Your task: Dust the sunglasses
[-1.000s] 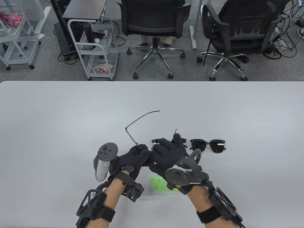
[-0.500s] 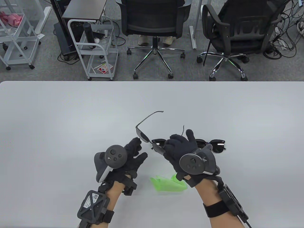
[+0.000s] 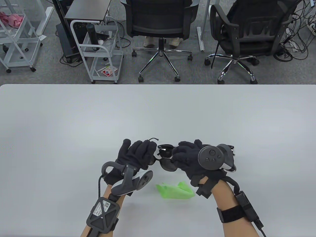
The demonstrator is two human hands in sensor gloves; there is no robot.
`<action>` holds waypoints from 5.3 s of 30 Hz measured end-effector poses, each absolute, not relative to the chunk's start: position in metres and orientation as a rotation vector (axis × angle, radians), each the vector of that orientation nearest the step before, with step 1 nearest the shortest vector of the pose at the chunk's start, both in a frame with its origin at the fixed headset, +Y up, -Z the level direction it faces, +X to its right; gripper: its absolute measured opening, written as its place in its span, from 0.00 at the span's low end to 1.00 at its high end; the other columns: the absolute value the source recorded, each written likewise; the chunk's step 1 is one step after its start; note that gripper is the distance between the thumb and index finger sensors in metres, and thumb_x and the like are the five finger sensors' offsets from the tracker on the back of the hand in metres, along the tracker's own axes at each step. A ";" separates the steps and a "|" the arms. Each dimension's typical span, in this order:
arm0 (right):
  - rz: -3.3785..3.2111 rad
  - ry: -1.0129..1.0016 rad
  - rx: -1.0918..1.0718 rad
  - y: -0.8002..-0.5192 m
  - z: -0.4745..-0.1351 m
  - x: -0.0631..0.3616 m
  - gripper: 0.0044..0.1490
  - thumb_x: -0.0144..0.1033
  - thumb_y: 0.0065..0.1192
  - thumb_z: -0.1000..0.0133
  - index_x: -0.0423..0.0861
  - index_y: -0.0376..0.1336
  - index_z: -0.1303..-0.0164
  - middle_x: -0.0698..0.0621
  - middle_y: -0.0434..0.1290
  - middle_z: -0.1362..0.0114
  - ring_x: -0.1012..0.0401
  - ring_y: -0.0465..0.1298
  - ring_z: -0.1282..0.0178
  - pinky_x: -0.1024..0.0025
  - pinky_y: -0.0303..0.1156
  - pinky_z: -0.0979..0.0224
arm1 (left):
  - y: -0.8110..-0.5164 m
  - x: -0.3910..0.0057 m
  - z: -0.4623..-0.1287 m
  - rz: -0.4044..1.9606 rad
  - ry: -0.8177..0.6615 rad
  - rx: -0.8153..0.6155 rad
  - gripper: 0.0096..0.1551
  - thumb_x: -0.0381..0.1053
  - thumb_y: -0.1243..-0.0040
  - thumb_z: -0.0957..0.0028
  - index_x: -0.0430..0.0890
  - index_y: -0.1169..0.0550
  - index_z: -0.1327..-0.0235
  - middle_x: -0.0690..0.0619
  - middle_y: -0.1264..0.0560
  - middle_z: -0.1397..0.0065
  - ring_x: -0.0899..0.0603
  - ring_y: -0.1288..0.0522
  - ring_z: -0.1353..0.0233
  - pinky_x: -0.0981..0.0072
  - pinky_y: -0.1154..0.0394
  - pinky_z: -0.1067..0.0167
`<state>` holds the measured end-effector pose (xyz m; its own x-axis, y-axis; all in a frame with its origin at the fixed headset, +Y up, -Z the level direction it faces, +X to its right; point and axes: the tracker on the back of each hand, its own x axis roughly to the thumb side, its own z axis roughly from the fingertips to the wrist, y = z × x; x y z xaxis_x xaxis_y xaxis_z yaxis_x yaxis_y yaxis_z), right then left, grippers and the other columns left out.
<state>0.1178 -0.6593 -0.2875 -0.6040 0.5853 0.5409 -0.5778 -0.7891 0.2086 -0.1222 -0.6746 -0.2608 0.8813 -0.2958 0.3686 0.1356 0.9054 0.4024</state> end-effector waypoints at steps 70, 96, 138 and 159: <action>1.574 -0.012 0.030 -0.717 -0.292 0.158 0.25 0.40 0.70 0.50 0.48 0.75 0.43 0.51 0.85 0.41 0.53 0.86 0.40 0.38 0.68 0.31 | -0.650 -0.140 -0.257 -0.014 -0.211 0.417 0.57 0.74 0.26 0.72 0.61 0.35 0.26 0.65 0.26 0.30 0.52 0.22 0.31 0.44 0.37 0.24; 1.370 0.011 0.112 -0.717 -0.293 0.155 0.25 0.40 0.67 0.48 0.50 0.73 0.40 0.50 0.82 0.35 0.51 0.83 0.34 0.37 0.68 0.30 | -0.656 -0.126 -0.252 -0.135 -0.218 0.373 0.57 0.74 0.25 0.74 0.59 0.32 0.27 0.64 0.24 0.32 0.51 0.20 0.34 0.43 0.35 0.25; 1.465 -0.080 0.171 -0.700 -0.284 0.129 0.26 0.52 0.68 0.50 0.46 0.77 0.53 0.54 0.86 0.51 0.56 0.87 0.52 0.47 0.73 0.32 | -0.641 -0.120 -0.246 0.060 -0.446 0.462 0.62 0.70 0.22 0.74 0.61 0.41 0.26 0.69 0.30 0.26 0.59 0.20 0.31 0.49 0.36 0.20; 1.447 0.001 0.229 -0.703 -0.285 0.131 0.27 0.48 0.66 0.48 0.44 0.75 0.47 0.51 0.85 0.46 0.53 0.86 0.46 0.43 0.71 0.32 | -0.640 -0.115 -0.240 -0.044 -0.469 0.513 0.58 0.69 0.21 0.73 0.62 0.37 0.27 0.68 0.27 0.28 0.58 0.18 0.32 0.50 0.34 0.22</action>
<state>0.1311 -0.7031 -0.2848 0.1273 0.9823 0.1377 -0.9822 0.1054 0.1557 -0.1151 -0.6397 -0.2401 0.8933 -0.1560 0.4216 -0.0750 0.8729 0.4820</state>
